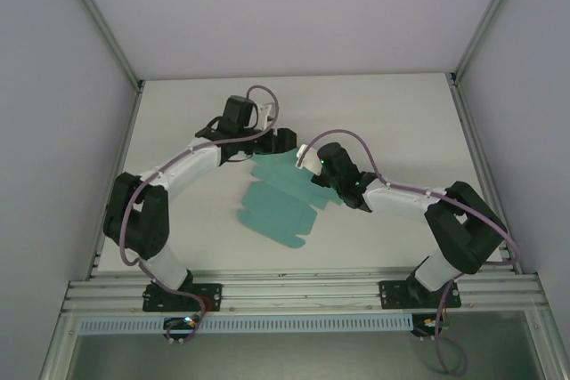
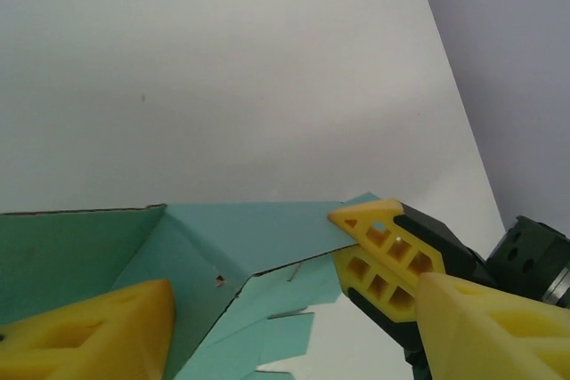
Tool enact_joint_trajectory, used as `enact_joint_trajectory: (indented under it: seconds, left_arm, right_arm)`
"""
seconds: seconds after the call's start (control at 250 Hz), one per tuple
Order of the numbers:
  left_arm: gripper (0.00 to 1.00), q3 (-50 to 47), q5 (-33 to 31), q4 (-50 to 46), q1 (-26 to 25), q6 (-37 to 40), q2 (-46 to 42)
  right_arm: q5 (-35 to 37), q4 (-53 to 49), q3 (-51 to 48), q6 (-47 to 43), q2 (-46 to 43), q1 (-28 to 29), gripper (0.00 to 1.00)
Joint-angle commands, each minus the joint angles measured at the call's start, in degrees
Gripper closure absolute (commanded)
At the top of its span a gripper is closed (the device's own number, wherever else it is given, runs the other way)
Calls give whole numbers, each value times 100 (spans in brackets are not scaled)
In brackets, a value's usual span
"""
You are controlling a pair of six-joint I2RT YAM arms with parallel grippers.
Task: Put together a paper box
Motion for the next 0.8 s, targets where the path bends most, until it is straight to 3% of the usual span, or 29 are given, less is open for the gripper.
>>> enact_joint_trajectory:
  seconds: [0.0, 0.076, 0.26, 0.439, 0.675, 0.795]
  left_arm:
    - [30, -49, 405, 468, -9, -308, 136]
    - [32, -44, 642, 693, -25, -500, 237]
    - [40, 77, 476, 681, -80, -587, 422]
    - [55, 106, -486, 299, -172, -496, 338]
    - [70, -46, -564, 451, -183, -660, 239]
    - [71, -141, -723, 384, -192, -665, 139]
  right_arm:
    - [-168, 314, 36, -30, -117, 72, 100]
    - [-147, 385, 58, -30, -112, 78, 100]
    - [-316, 633, -64, -274, -162, 172, 100]
    - [-276, 673, -144, -337, -228, 183, 100]
    - [-397, 729, -278, -302, -388, 184, 100]
    - [-326, 715, -319, -313, -432, 184, 100]
